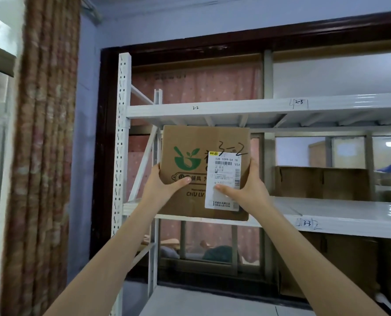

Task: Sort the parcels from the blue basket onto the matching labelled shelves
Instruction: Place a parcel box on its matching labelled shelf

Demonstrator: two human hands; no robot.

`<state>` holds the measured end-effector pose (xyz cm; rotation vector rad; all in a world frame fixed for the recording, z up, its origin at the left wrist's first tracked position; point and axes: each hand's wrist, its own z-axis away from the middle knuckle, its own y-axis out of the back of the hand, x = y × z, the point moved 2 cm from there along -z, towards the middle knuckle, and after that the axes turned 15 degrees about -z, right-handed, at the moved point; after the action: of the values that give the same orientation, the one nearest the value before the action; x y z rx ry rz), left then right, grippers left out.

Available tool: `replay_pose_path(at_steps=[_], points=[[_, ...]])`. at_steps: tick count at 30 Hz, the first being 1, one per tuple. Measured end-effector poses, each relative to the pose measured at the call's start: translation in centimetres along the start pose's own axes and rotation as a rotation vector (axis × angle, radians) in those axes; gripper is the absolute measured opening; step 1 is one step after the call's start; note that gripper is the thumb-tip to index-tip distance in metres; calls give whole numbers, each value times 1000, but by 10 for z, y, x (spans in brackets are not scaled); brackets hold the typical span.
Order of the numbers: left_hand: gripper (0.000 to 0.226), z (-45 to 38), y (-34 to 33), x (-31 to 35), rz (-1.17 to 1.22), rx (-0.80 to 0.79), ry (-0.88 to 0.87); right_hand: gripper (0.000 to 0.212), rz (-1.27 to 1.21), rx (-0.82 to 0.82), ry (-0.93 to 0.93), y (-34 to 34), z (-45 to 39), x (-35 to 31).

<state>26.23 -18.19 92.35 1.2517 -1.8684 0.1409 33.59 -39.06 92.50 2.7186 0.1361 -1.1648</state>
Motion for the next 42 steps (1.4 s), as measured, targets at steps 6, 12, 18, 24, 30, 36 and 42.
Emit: replay_pose_path(at_steps=[6, 12, 18, 24, 30, 36, 42], points=[[86, -75, -11, -49, 20, -9, -20, 103, -6, 37, 18, -59, -60, 38], [85, -145, -31, -100, -9, -48, -28, 99, -10, 77, 4, -107, -112, 85], [87, -195, -69, -146, -20, -93, -13, 104, 27, 94, -42, -133, -150, 134], [86, -214, -103, -181, 6, -84, 16, 100, 70, 105, -50, -149, -169, 179], [91, -233, -125, -204, 28, -86, 44, 99, 81, 41, -23, -156, -196, 210], [90, -252, -136, -208, 23, -122, 63, 107, 112, -9, -50, -161, -219, 224], [88, -254, -140, -213, 24, -132, 70, 110, 169, 1, -9, -160, -220, 232]])
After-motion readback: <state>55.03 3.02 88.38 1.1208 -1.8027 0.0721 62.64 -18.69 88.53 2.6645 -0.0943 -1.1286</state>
